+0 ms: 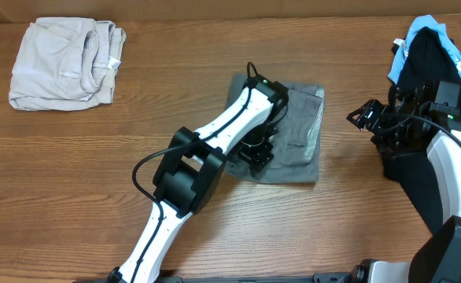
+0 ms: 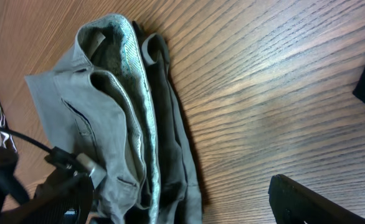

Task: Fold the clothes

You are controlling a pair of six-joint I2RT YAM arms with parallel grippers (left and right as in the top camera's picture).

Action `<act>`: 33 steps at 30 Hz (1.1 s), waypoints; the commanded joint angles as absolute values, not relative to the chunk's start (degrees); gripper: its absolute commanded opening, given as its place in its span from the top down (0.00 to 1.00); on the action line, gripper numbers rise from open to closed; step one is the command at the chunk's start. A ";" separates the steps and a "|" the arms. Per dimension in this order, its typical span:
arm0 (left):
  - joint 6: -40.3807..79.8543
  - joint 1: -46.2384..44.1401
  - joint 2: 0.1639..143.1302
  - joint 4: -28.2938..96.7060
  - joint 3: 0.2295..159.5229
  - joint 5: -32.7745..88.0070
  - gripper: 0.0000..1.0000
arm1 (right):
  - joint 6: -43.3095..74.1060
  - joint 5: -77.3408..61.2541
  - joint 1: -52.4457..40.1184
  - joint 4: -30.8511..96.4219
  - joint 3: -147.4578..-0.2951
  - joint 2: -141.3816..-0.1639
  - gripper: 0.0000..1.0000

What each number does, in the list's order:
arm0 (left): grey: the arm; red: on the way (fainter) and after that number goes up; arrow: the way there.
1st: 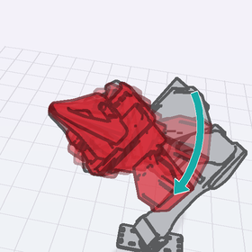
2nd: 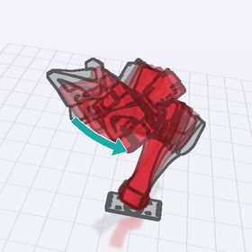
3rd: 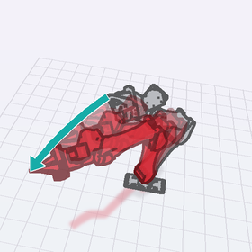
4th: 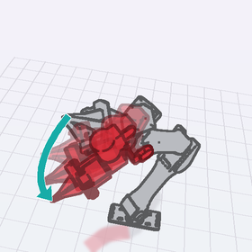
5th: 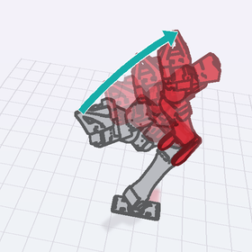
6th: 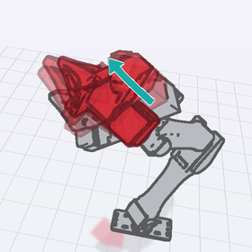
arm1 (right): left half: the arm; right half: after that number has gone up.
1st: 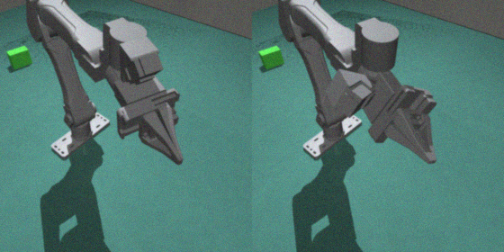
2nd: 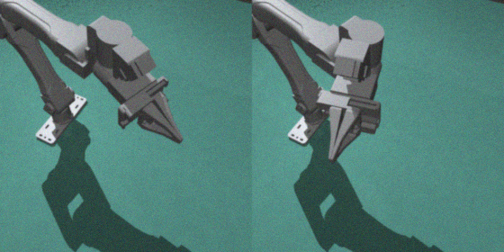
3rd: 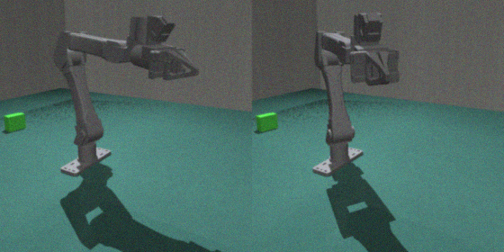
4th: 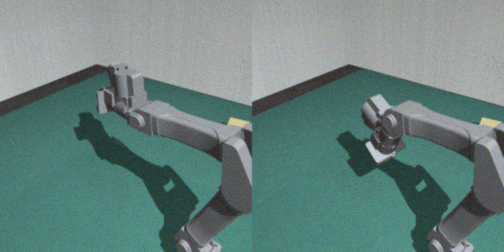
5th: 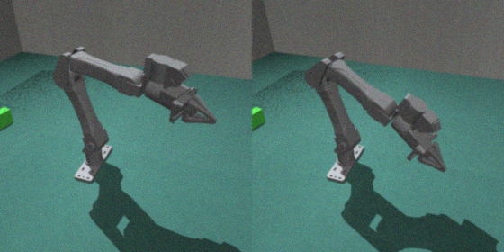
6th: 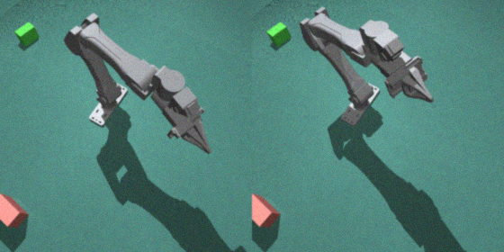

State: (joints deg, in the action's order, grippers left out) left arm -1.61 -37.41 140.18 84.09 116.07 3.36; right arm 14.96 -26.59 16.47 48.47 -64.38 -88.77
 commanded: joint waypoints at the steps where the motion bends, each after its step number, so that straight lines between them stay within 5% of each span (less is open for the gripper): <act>1: -0.21 -33.15 140.70 80.71 112.71 -7.20 0.18 | 14.52 -25.52 16.47 48.14 -64.55 -88.66 0.06; 12: -2.22 -20.78 140.68 70.08 115.28 -21.34 0.12 | 14.55 -25.56 16.47 47.20 -64.55 -88.68 0.06; 24: -7.49 -22.35 140.66 84.23 147.57 -4.45 0.06 | 14.55 -25.71 16.47 46.76 -64.55 -88.68 0.02; 33: -13.74 -28.03 141.88 86.59 150.23 -2.28 0.00 | 14.50 -25.71 16.47 46.89 -64.55 -88.66 0.01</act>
